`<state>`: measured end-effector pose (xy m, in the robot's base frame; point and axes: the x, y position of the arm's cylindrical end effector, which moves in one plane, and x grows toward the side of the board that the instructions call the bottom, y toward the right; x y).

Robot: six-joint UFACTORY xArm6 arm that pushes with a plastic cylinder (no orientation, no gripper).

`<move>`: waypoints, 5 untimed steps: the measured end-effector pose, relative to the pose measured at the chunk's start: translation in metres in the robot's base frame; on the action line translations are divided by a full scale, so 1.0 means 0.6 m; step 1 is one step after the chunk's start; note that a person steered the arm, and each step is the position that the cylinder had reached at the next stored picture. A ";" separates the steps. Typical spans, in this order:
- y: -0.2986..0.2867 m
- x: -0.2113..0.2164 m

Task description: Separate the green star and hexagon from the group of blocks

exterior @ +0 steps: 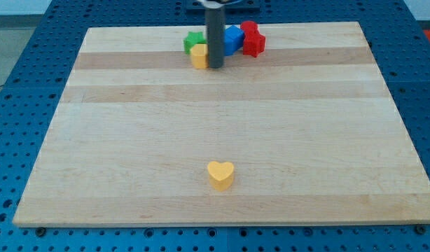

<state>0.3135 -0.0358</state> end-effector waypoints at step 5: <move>-0.177 -0.204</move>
<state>0.1913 -0.1420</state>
